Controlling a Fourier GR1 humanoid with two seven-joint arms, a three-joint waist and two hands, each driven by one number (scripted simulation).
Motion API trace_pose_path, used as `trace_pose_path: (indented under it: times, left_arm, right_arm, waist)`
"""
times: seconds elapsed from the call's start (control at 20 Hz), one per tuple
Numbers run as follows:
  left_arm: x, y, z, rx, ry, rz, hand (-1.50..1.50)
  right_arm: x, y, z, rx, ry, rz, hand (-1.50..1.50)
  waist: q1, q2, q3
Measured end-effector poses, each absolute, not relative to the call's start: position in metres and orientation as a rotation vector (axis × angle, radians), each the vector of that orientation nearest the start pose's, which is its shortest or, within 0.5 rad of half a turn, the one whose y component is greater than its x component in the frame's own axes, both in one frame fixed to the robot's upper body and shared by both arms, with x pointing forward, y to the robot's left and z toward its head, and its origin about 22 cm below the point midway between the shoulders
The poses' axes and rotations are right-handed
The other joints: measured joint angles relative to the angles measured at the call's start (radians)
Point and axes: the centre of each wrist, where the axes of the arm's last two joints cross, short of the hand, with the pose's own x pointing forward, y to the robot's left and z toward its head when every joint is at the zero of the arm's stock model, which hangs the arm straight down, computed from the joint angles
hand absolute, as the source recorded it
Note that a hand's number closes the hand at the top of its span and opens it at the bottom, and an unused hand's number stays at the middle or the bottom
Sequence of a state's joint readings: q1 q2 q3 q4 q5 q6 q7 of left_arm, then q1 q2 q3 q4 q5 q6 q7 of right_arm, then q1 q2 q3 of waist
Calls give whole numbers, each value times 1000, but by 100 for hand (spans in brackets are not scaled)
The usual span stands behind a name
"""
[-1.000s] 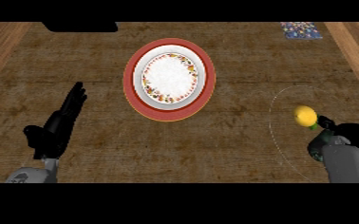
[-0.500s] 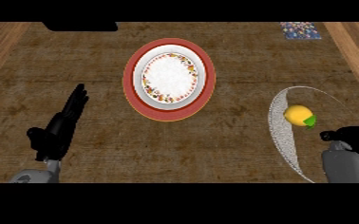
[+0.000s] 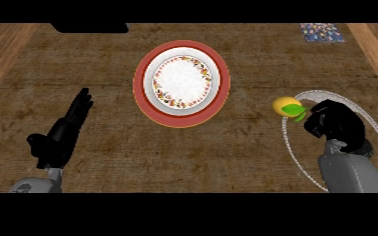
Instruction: Pick the eggplant from the placemat and place it in the plate
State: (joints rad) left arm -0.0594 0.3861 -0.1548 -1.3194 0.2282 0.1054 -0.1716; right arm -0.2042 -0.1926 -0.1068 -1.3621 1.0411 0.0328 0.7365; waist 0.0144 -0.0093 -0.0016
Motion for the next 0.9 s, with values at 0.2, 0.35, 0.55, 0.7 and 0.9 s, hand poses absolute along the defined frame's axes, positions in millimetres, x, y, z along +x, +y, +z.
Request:
trace_pose_path:
  times: [0.2,0.35,0.55,0.7,0.9]
  left_arm:
    - [248,301,-24,157,-1507,-141,0]
    - [247,307,-24,167,-1504,-132,0]
    - [247,312,-21,163,-1508,-138,0]
    - [245,306,-24,159,-1512,-135,0]
    - [248,308,-22,161,-1511,-140,0]
  right_arm:
    - [280,-259,30,-1067,-1002,688,150]
    - [260,-252,47,-1038,-1163,765,150]
    - [233,-244,80,-1051,-1319,785,150]
    - [216,-241,102,-1078,-1424,758,150]
    - [210,-227,129,-1131,-1540,709,150]
  waist:
    - [-18,-3,1]
    - [-28,-1,1]
    - [-29,2,1]
    - [-28,4,1]
    - [-20,6,1]
